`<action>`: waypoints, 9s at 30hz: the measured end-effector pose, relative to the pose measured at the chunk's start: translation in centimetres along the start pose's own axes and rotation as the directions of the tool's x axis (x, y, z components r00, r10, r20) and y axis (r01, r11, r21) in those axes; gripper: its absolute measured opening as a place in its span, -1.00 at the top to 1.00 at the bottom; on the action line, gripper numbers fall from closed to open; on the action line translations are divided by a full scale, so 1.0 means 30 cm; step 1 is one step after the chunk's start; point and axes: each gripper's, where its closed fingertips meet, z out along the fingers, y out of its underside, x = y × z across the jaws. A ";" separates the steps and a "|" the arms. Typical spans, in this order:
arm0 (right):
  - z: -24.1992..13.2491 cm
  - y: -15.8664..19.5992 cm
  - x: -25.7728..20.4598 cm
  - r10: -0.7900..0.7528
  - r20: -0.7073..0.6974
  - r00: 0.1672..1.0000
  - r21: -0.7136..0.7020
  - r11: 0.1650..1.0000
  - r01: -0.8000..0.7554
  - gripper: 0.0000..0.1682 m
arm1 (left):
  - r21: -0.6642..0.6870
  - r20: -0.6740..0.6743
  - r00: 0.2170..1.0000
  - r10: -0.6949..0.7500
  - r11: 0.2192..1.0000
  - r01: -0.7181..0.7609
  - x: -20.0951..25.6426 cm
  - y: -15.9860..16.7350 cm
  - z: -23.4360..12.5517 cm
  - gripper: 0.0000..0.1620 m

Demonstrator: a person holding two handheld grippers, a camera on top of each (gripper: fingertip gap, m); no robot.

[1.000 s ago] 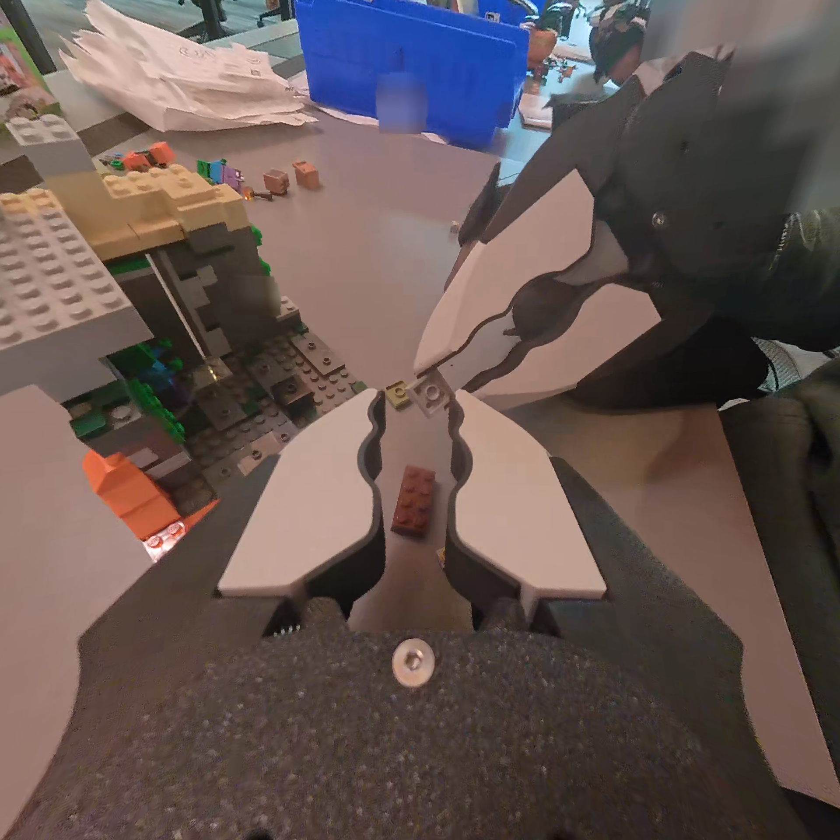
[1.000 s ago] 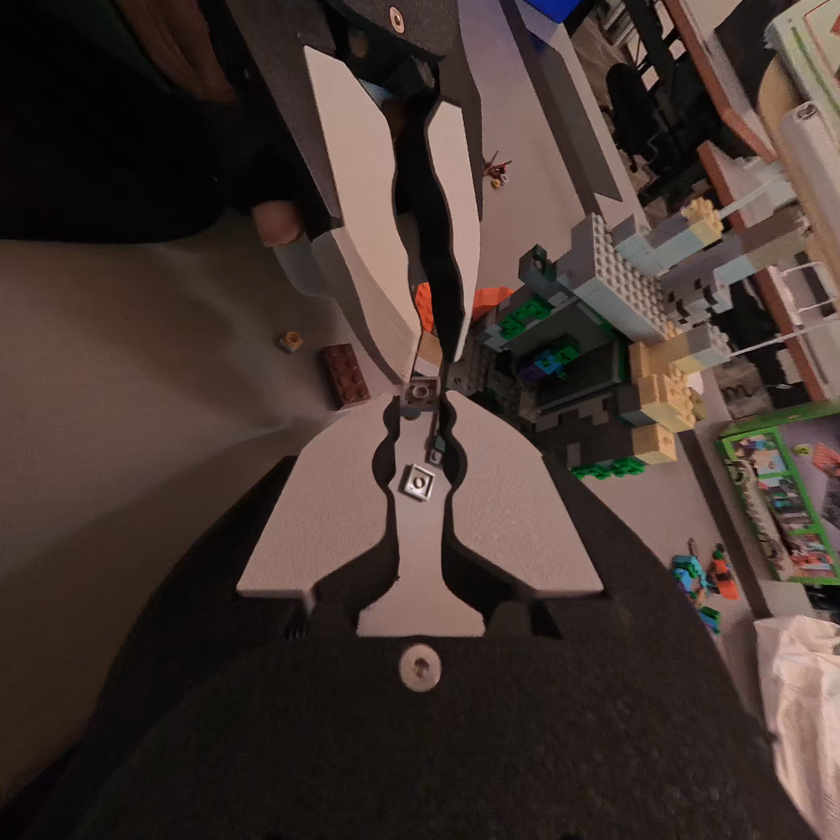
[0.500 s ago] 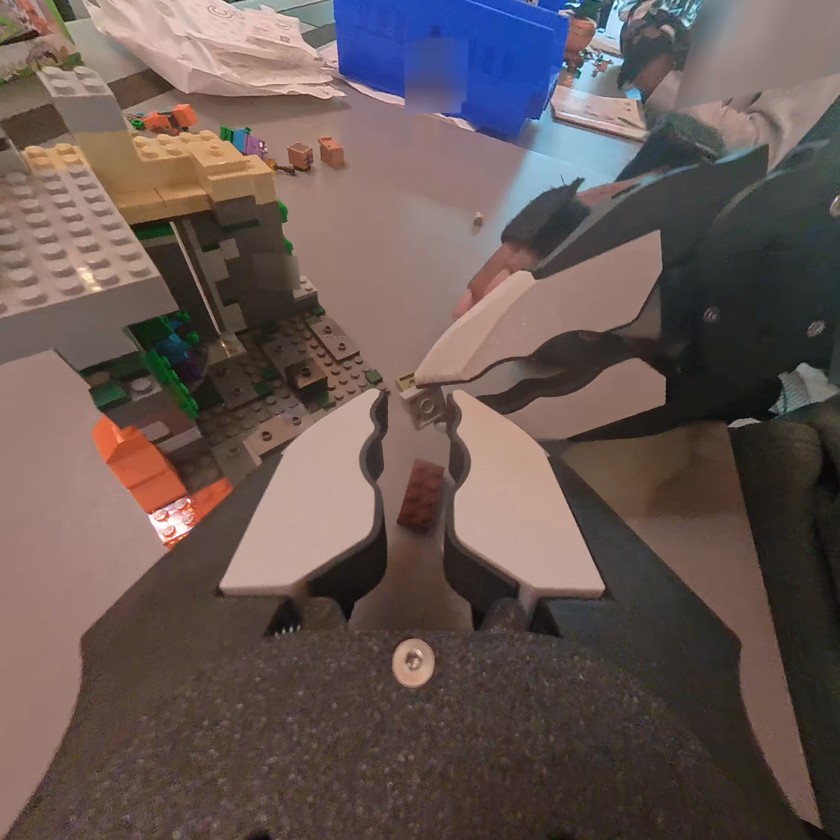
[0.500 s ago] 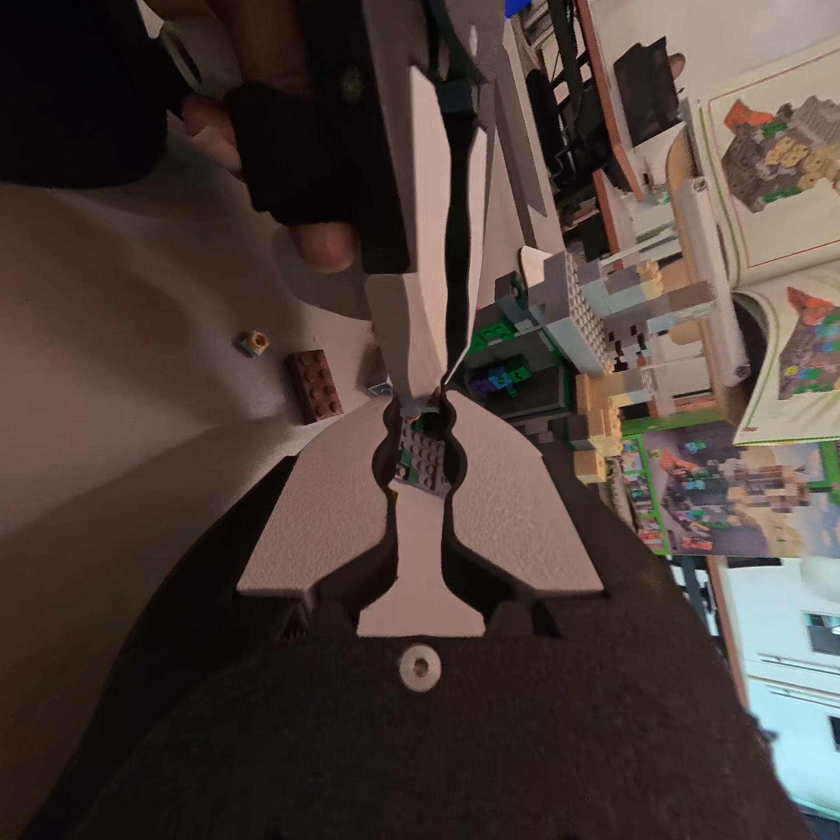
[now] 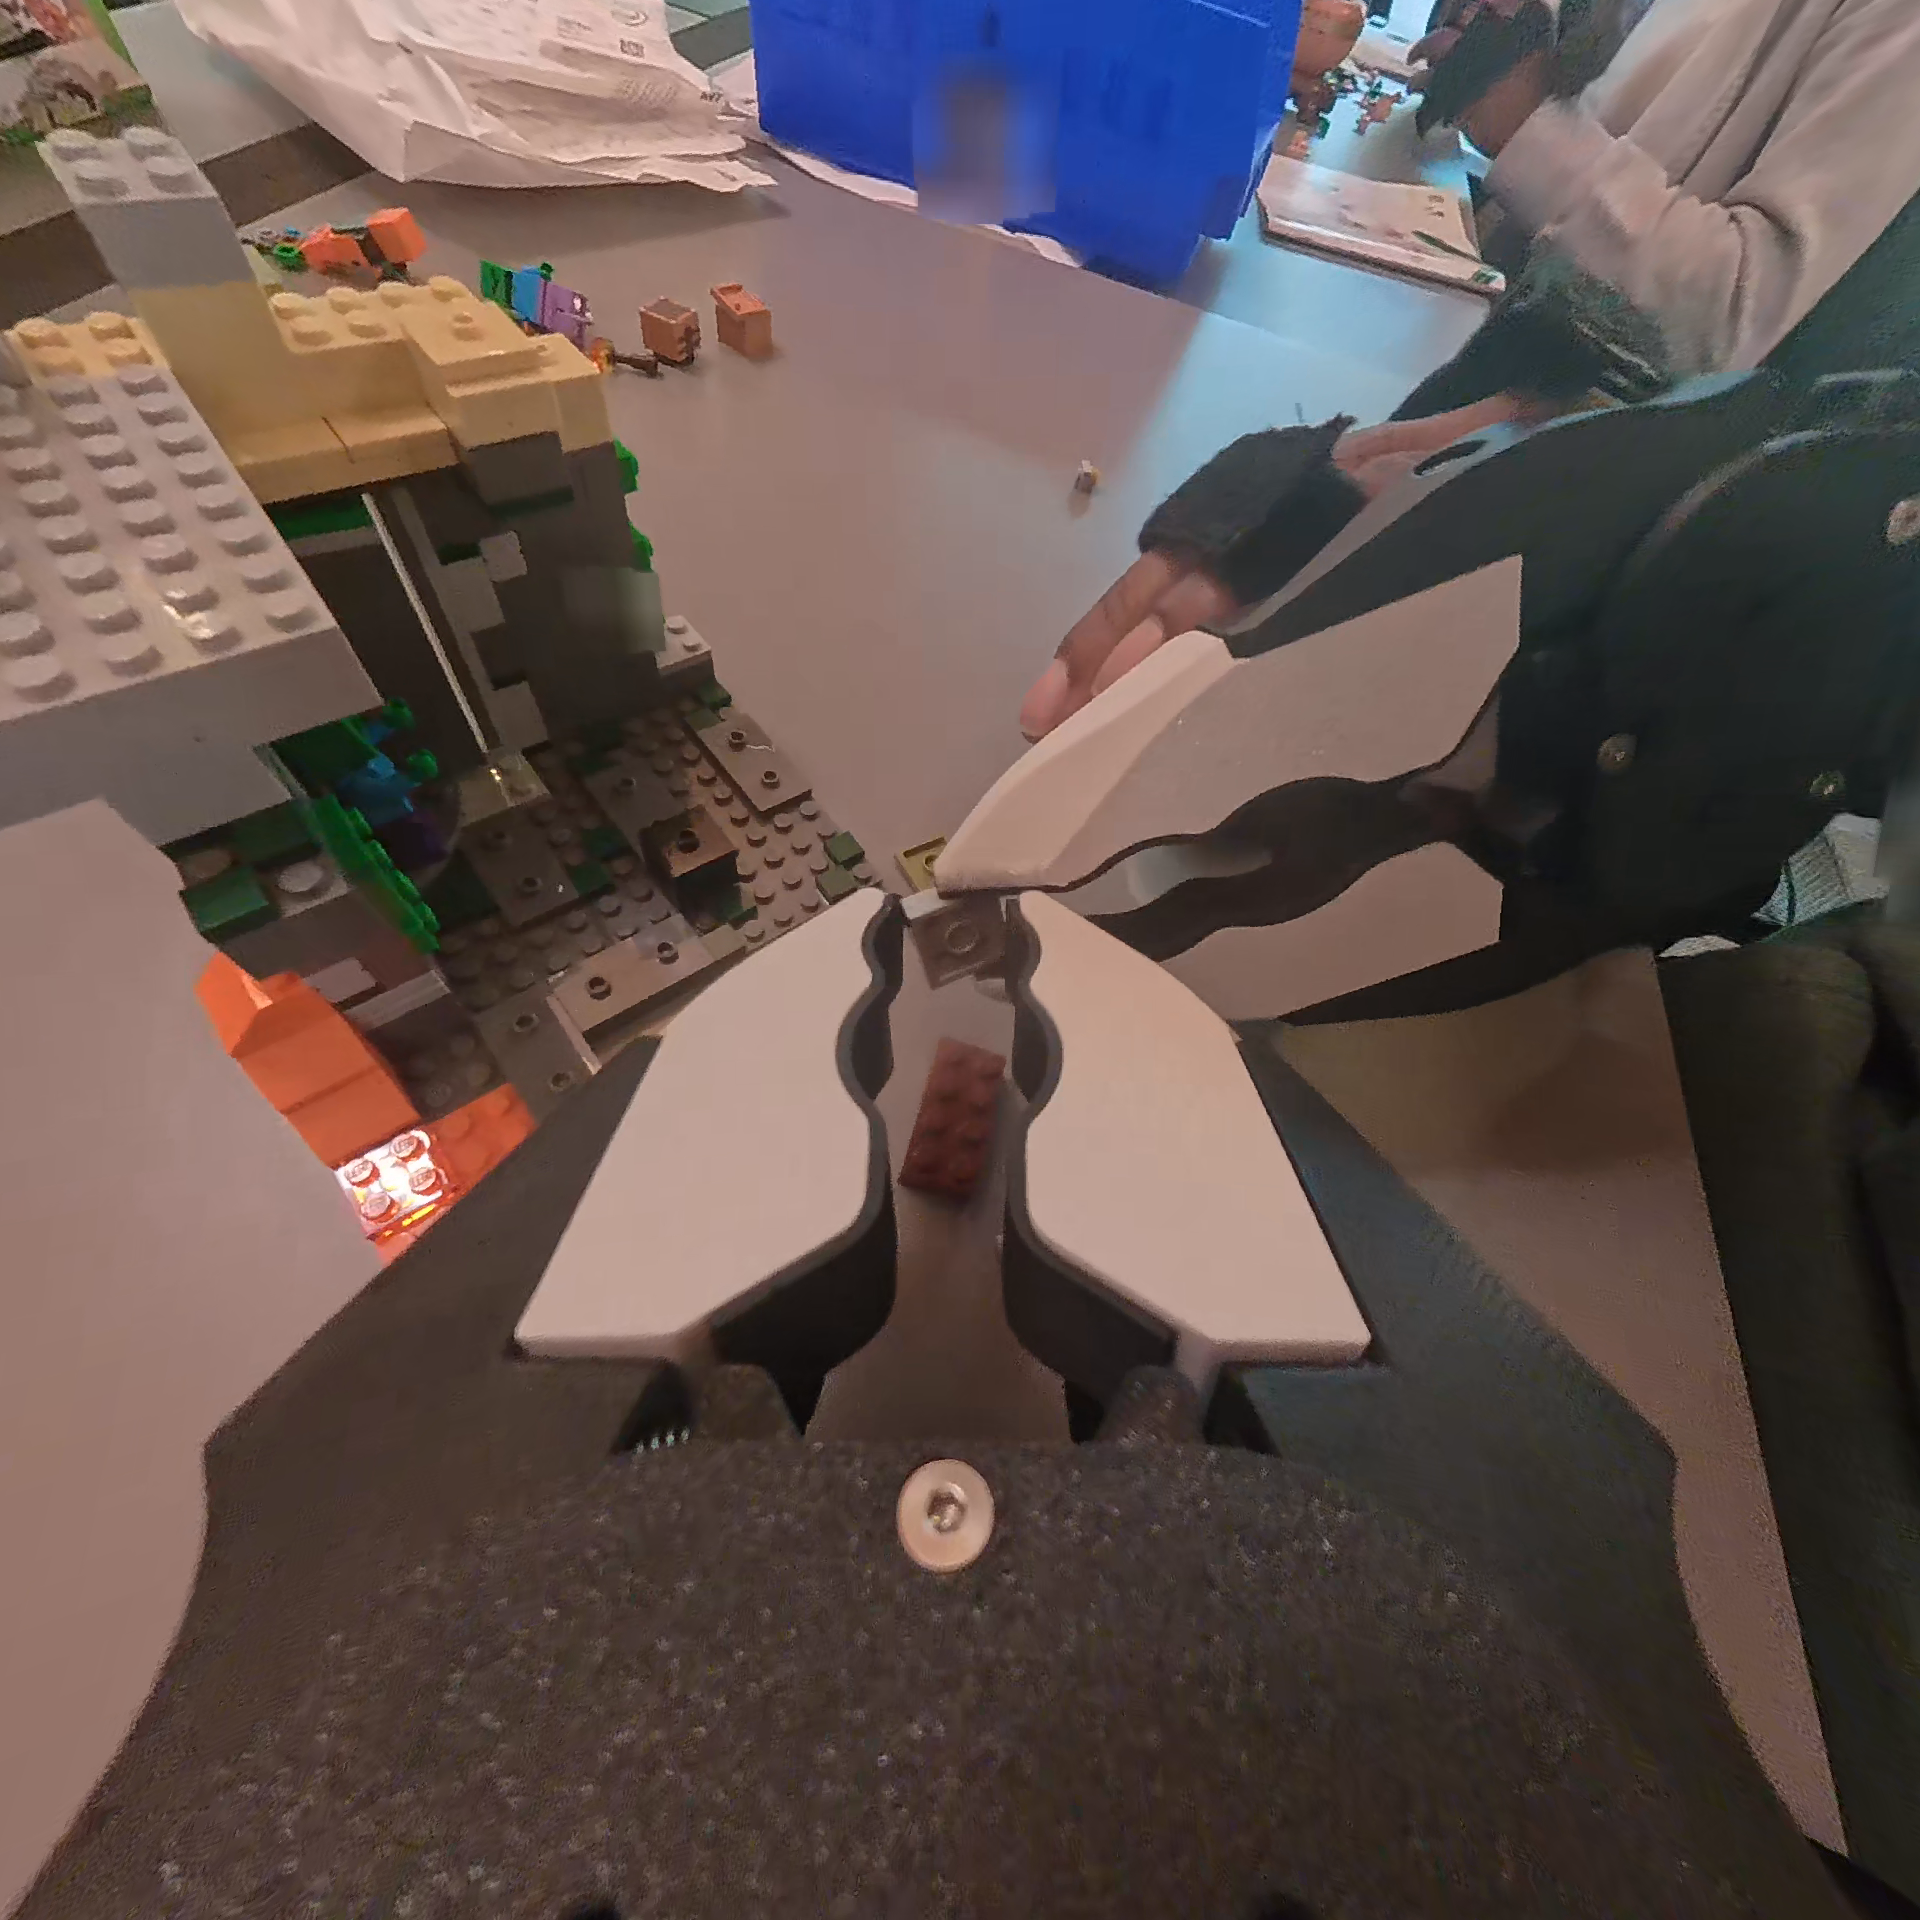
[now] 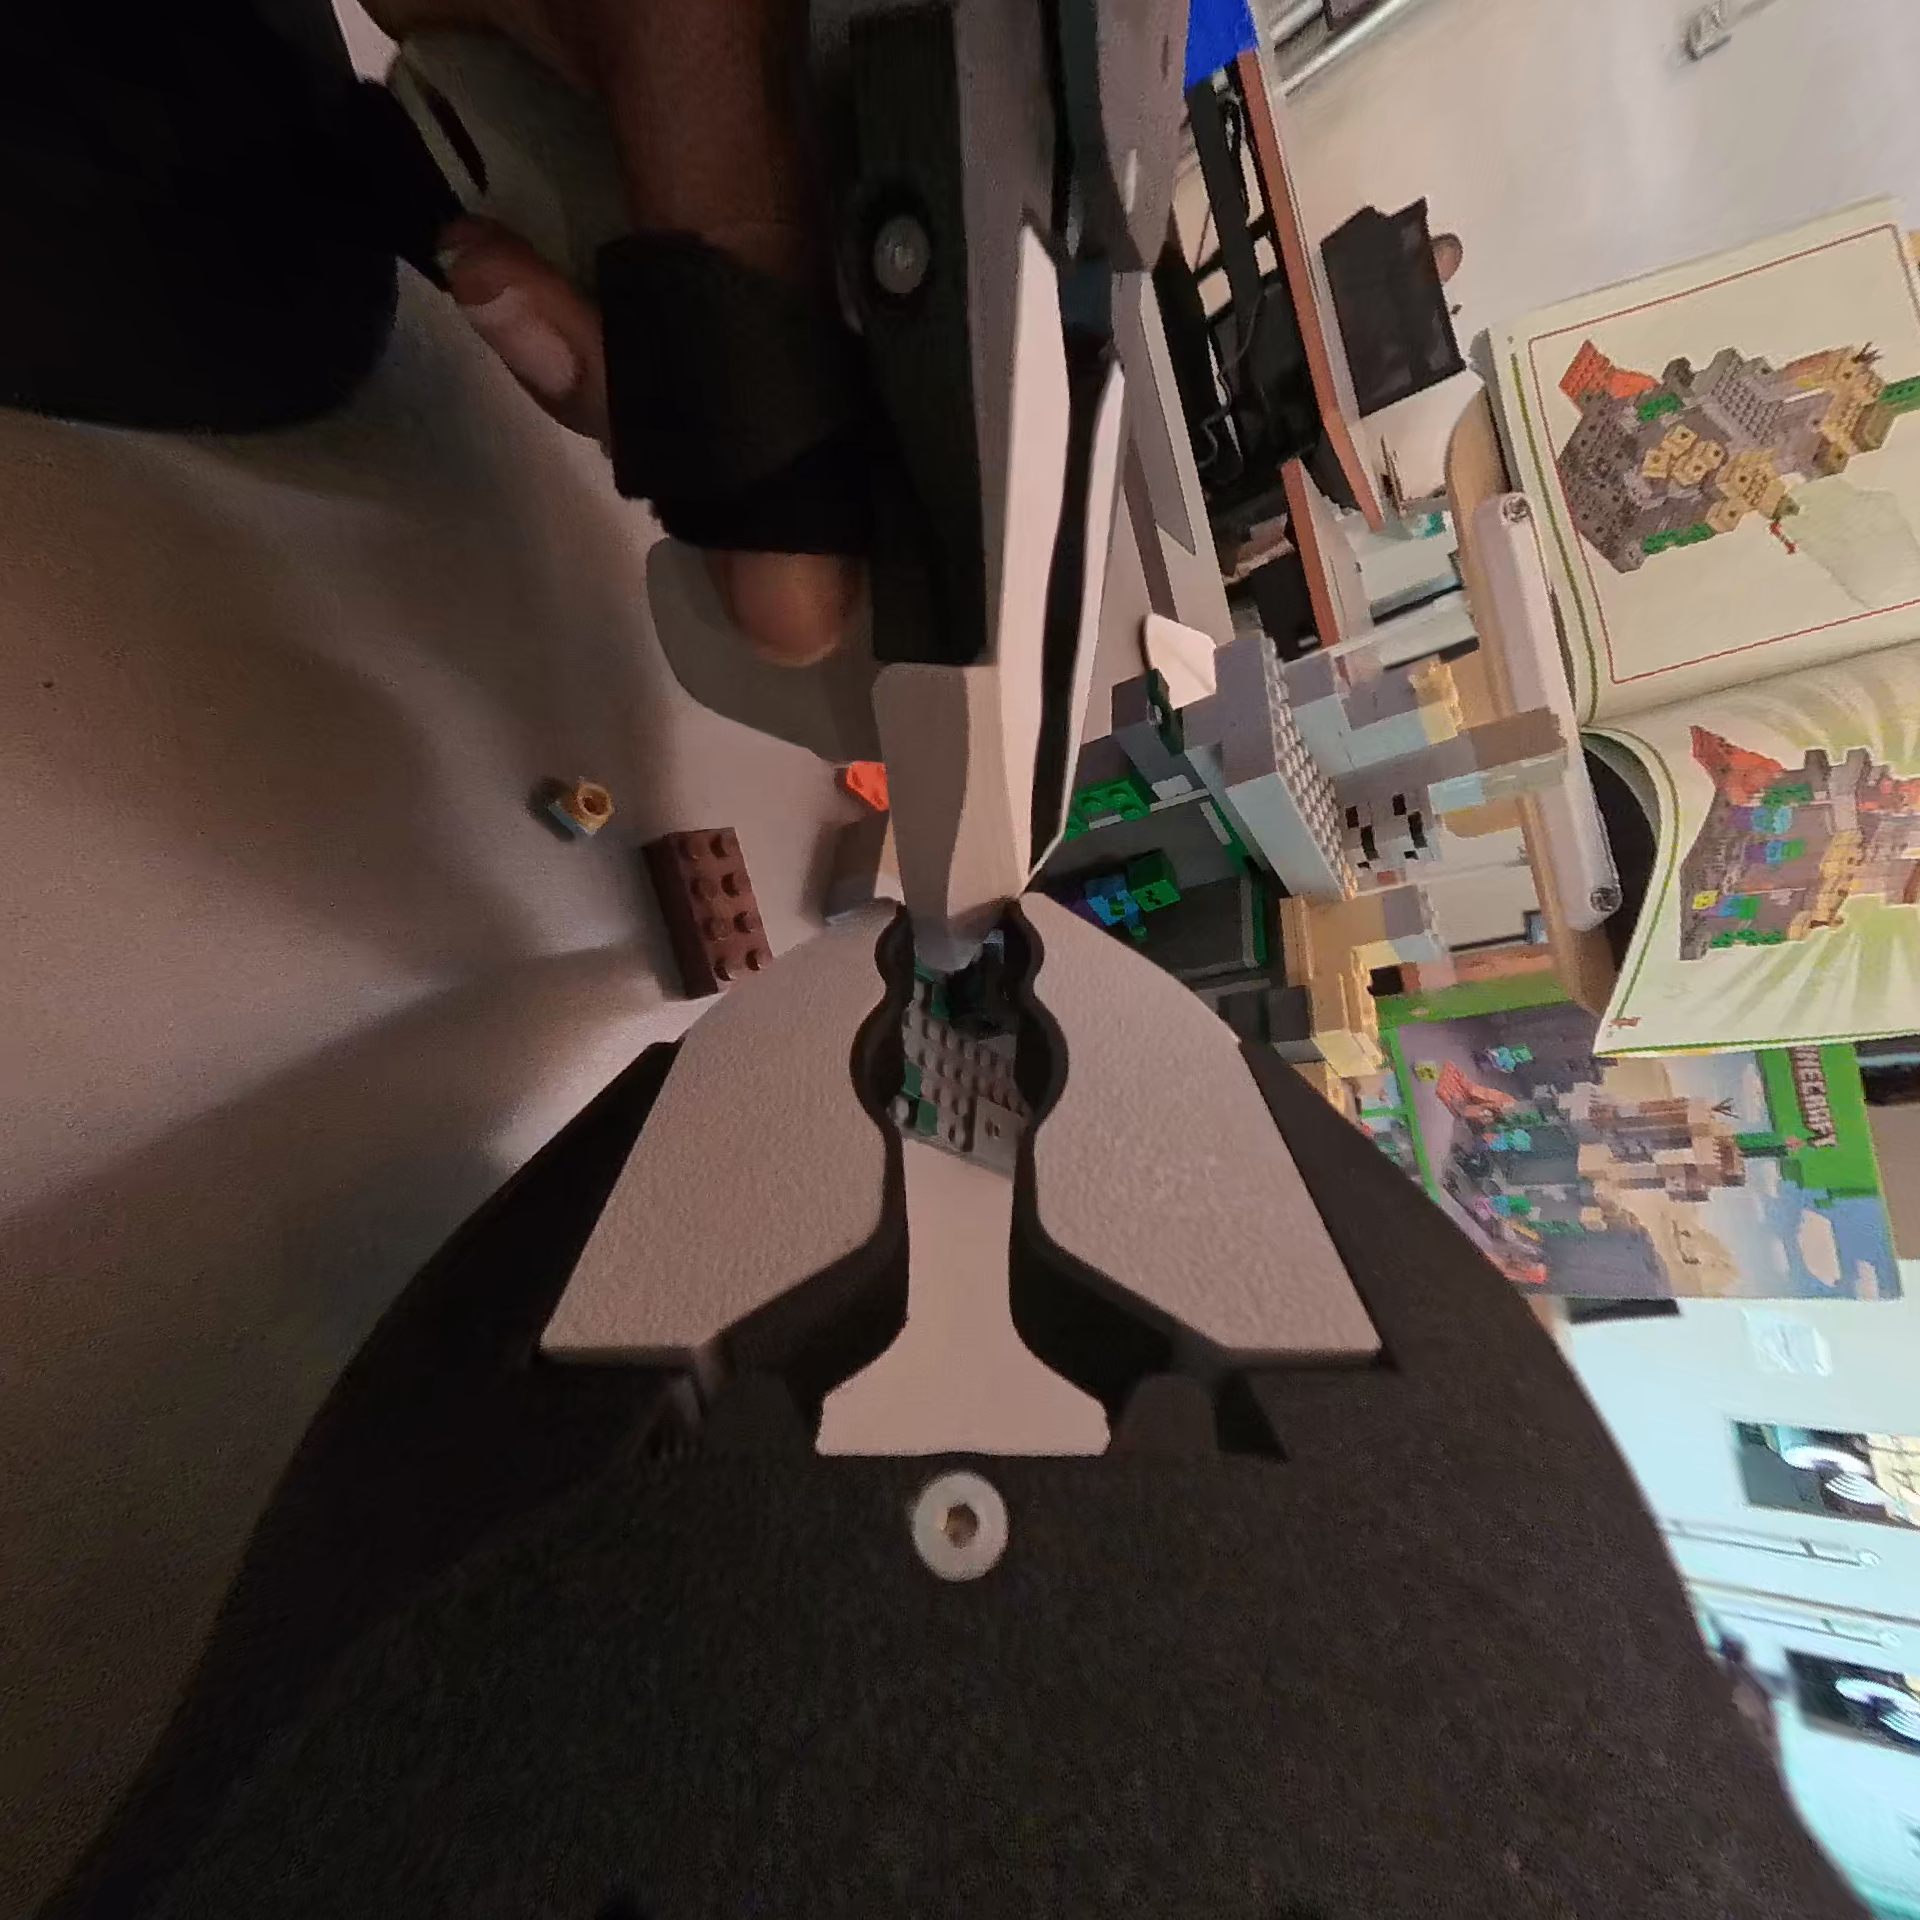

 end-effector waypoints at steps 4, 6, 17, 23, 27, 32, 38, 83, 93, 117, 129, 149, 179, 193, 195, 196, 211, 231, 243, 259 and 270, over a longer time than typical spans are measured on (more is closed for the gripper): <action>-0.021 -0.026 -0.002 0.127 0.094 0.987 0.113 0.984 -0.137 0.79 | 0.025 -0.076 0.997 -0.019 0.999 0.020 0.018 -0.010 -0.011 0.79; -0.044 -0.046 0.005 0.219 0.172 0.960 0.186 0.950 -0.250 0.78 | 0.057 -0.130 0.991 -0.023 0.998 0.031 0.034 -0.025 -0.022 0.79; -0.125 -0.099 0.036 0.280 0.282 0.918 0.353 0.859 -0.370 0.80 | 0.155 -0.500 0.856 -0.128 0.960 0.234 0.110 -0.094 -0.113 0.79; -0.131 -0.119 0.026 0.216 0.242 0.946 0.384 0.874 -0.298 0.89 | 0.146 -0.517 0.850 -0.099 0.968 0.202 0.129 -0.087 -0.111 0.79; -0.137 -0.121 0.025 0.204 0.244 0.948 0.383 0.878 -0.288 0.91 | 0.145 -0.531 0.842 -0.093 0.969 0.198 0.137 -0.087 -0.115 0.79; -0.137 -0.111 0.026 0.251 0.289 0.924 0.344 0.873 -0.345 0.92 | 0.161 -0.483 0.874 -0.052 0.976 0.147 0.135 -0.087 -0.109 0.80; -0.132 -0.096 0.029 0.314 0.329 0.891 0.290 0.864 -0.412 0.93 | 0.173 -0.422 0.906 -0.020 0.980 0.102 0.126 -0.088 -0.098 0.79; -0.128 -0.048 -0.065 0.069 0.294 0.953 0.283 0.947 -0.155 0.89 | 0.000 -0.379 0.926 0.000 1.000 0.000 0.144 0.007 -0.043 0.80; -0.130 -0.059 -0.049 0.070 0.263 0.962 0.259 0.956 -0.140 0.92 | 0.006 -0.417 0.907 -0.054 0.998 0.062 0.148 -0.008 -0.056 0.79; -0.118 -0.007 0.011 0.412 0.387 0.825 0.170 0.847 -0.503 1.00 | 0.146 -0.281 0.948 0.150 0.983 -0.112 0.146 -0.063 -0.071 0.80; -0.137 0.053 0.060 0.517 0.459 0.723 0.148 0.758 -0.636 0.84 | 0.125 -0.278 0.956 0.095 0.990 -0.062 0.107 -0.042 -0.058 0.79; -0.168 -0.103 0.015 0.174 0.264 0.949 0.404 0.873 -0.272 0.80 | 0.181 -0.533 0.845 0.048 0.982 0.059 0.201 -0.081 -0.104 0.79; -0.230 -0.174 0.029 0.092 0.203 0.975 0.502 0.845 -0.184 0.84 | 0.141 -0.654 0.754 -0.065 0.968 0.205 0.237 -0.113 -0.134 0.79; -0.252 -0.176 0.010 0.100 0.284 0.954 0.514 0.823 -0.240 0.89 | 0.128 -0.671 0.740 -0.048 0.975 0.180 0.256 -0.101 -0.139 0.80; -0.253 -0.172 0.007 0.101 0.307 0.946 0.502 0.827 -0.252 0.89 | 0.126 -0.667 0.744 -0.043 0.977 0.170 0.258 -0.098 -0.136 0.80; -0.253 -0.169 0.007 0.109 0.318 0.942 0.494 0.829 -0.263 0.89 | 0.131 -0.661 0.749 -0.039 0.977 0.166 0.256 -0.099 -0.134 0.80; -0.230 -0.117 0.051 0.258 0.358 0.897 0.438 0.803 -0.405 0.99 | 0.174 -0.486 0.872 0.060 0.984 0.029 0.182 -0.092 -0.130 0.80; -0.229 -0.139 -0.038 0.142 0.442 0.886 0.405 0.850 -0.338 0.91 | 0.084 -0.558 0.829 0.044 0.996 0.004 0.238 -0.044 -0.109 0.79; -0.234 -0.071 0.078 0.318 0.378 0.870 0.396 0.794 -0.462 1.00 | 0.087 -0.484 0.865 0.131 0.991 -0.102 0.226 -0.032 -0.103 0.80; -0.192 -0.112 -0.043 0.032 0.264 0.964 0.378 0.916 -0.134 0.91 | 0.033 -0.500 0.866 0.004 0.999 0.015 0.207 -0.030 -0.090 0.80; -0.157 -0.091 -0.016 0.216 0.300 0.929 0.288 0.908 -0.304 0.94 | 0.053 -0.378 0.923 0.065 0.997 -0.049 0.162 -0.039 -0.090 0.79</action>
